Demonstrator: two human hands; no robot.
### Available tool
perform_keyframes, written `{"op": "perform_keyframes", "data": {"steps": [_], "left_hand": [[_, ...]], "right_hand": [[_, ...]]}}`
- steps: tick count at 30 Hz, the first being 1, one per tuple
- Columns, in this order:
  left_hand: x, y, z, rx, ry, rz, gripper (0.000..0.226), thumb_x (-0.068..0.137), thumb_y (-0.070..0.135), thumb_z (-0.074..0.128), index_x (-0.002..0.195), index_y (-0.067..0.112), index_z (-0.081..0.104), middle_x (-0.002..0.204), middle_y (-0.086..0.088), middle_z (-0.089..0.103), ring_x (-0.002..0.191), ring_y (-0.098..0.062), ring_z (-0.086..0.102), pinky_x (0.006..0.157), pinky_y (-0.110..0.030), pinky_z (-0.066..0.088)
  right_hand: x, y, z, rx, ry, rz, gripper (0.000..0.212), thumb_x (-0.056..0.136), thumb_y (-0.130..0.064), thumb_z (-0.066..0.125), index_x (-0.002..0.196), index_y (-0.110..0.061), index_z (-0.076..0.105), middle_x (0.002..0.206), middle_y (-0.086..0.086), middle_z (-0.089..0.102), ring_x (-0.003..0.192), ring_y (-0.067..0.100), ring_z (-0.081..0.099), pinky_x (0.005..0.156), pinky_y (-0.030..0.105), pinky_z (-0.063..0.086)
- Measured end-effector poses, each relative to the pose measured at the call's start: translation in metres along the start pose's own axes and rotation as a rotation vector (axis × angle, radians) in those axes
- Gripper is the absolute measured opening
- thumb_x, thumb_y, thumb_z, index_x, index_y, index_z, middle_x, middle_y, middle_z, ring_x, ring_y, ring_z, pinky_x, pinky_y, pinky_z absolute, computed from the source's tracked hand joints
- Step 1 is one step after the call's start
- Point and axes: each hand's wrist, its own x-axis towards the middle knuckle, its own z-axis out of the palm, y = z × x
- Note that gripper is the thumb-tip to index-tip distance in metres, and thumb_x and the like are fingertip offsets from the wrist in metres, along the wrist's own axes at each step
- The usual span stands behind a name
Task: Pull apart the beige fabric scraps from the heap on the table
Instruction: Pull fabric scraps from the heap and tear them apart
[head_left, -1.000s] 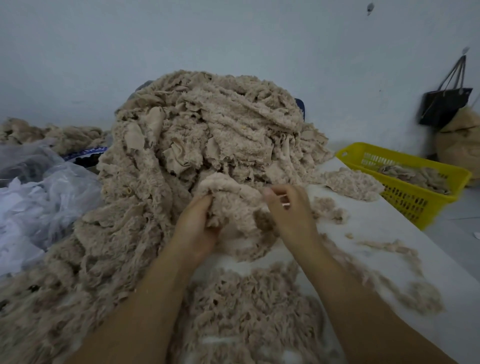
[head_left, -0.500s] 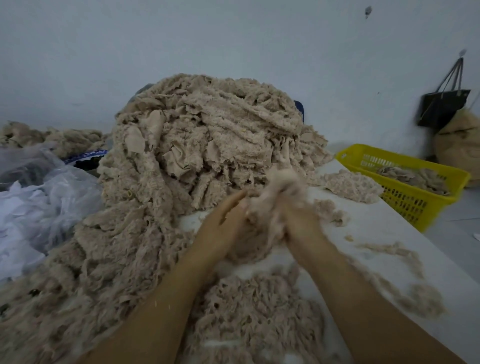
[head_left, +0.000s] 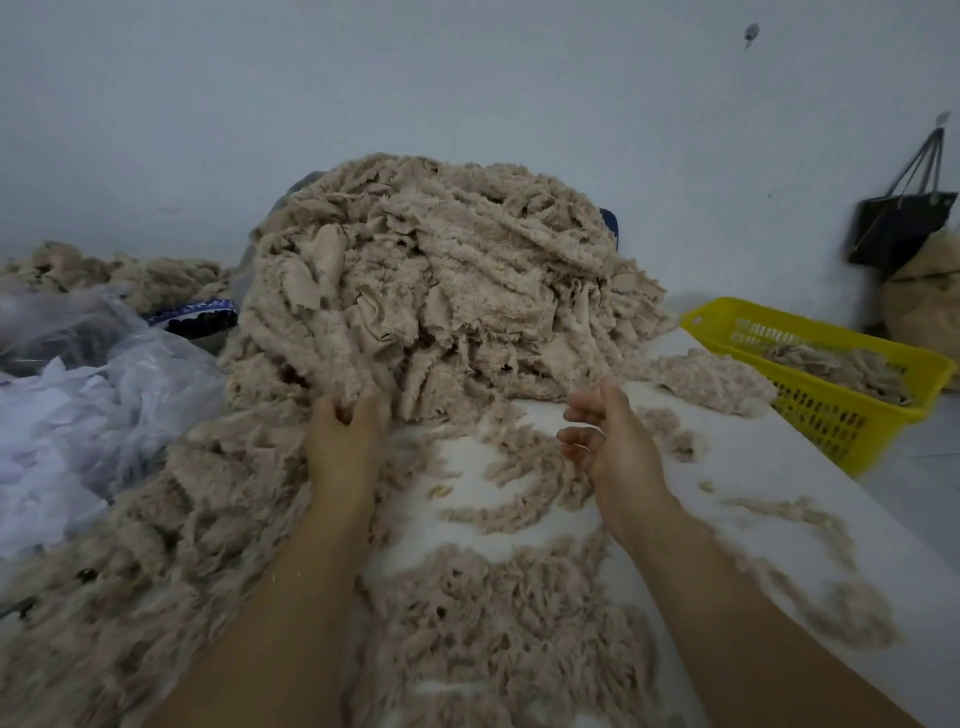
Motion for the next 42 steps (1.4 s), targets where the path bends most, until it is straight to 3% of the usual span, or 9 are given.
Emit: {"op": "perform_keyframes", "data": {"steps": [7,13,15,17,25,31,33,38,42], "left_hand": [[-0.035,0.025,0.011,0.066,-0.394,0.427,0.035,0.100,0.025,0.055,0.068,0.022,0.041,0.055,0.015,0.046,0.047,0.001,0.037,0.045,-0.013,0.033],[-0.056,0.028,0.016,0.212,-0.890,0.621,0.016,0.102,0.027,0.054,0.106,0.022,0.069,0.094,0.011,0.070,0.084,-0.001,0.063,0.072,-0.023,0.050],[-0.060,0.026,0.018,0.216,-0.991,0.630,0.015,0.102,0.021,0.055,0.103,0.016,0.069,0.093,0.006,0.068,0.084,-0.003,0.062,0.073,-0.024,0.048],[-0.064,0.023,0.021,0.205,-1.044,0.621,0.017,0.101,0.021,0.056,0.088,0.015,0.065,0.083,0.002,0.062,0.075,-0.003,0.056,0.070,-0.025,0.043],[-0.033,0.006,0.020,0.556,-0.674,0.448,0.022,0.094,0.027,0.064,0.116,0.024,0.066,0.108,0.004,0.068,0.096,-0.016,0.061,0.080,-0.027,0.050],[0.006,0.004,-0.002,-0.112,-0.065,-0.152,0.029,0.104,0.028,0.042,0.111,0.019,0.069,0.124,-0.025,0.063,0.105,-0.039,0.061,0.082,-0.040,0.056],[0.001,0.005,0.001,-0.103,-0.107,-0.073,0.037,0.104,0.035,0.045,0.125,0.010,0.062,0.126,-0.019,0.062,0.114,-0.031,0.060,0.099,-0.049,0.050],[-0.035,0.015,0.015,0.101,-0.269,0.597,0.034,0.096,0.051,0.045,0.076,0.024,0.050,0.084,0.005,0.054,0.077,0.005,0.054,0.065,-0.015,0.043],[-0.049,0.013,0.024,-0.009,-0.673,0.223,0.057,0.073,0.090,0.045,0.087,0.043,0.074,0.088,-0.002,0.075,0.053,-0.011,0.056,0.061,-0.032,0.050]], "right_hand": [[-0.004,0.013,0.007,-0.228,-0.242,-0.019,0.048,0.092,-0.055,0.056,0.098,-0.010,0.073,0.084,0.005,0.075,0.076,0.019,0.072,0.066,0.025,0.056],[-0.010,0.022,0.017,-0.333,-0.440,0.047,0.066,0.078,-0.074,0.061,0.120,-0.024,0.067,0.119,-0.003,0.070,0.112,0.012,0.066,0.097,0.034,0.053],[-0.008,0.021,0.019,-0.255,-0.376,0.079,0.026,0.094,-0.047,0.060,0.098,-0.026,0.073,0.100,-0.002,0.073,0.094,0.007,0.070,0.083,0.028,0.054],[-0.006,0.017,0.020,-0.256,-0.272,0.100,0.039,0.098,-0.023,0.050,0.061,-0.025,0.061,0.068,0.000,0.059,0.061,0.011,0.059,0.061,0.027,0.046],[-0.002,0.003,0.019,0.169,-0.196,0.163,0.030,0.105,-0.027,0.046,0.105,-0.005,0.067,0.093,0.009,0.077,0.083,0.023,0.074,0.065,0.030,0.058],[0.002,-0.009,-0.003,0.271,-0.102,0.156,0.018,0.102,-0.031,0.051,0.086,-0.022,0.050,0.054,-0.008,0.035,0.041,0.009,0.028,0.041,0.022,0.034],[-0.003,-0.010,-0.003,0.232,-0.140,0.151,0.018,0.103,-0.033,0.049,0.090,-0.022,0.051,0.055,-0.007,0.038,0.042,0.010,0.029,0.040,0.023,0.036],[-0.012,-0.012,0.003,0.115,-0.175,0.118,0.019,0.100,-0.036,0.054,0.096,-0.018,0.058,0.065,-0.001,0.050,0.046,0.012,0.036,0.048,0.027,0.037],[-0.018,-0.010,0.007,-0.132,-0.202,-0.002,0.025,0.096,-0.041,0.060,0.076,-0.027,0.066,0.088,0.004,0.070,0.079,0.016,0.068,0.074,0.037,0.056]]}}
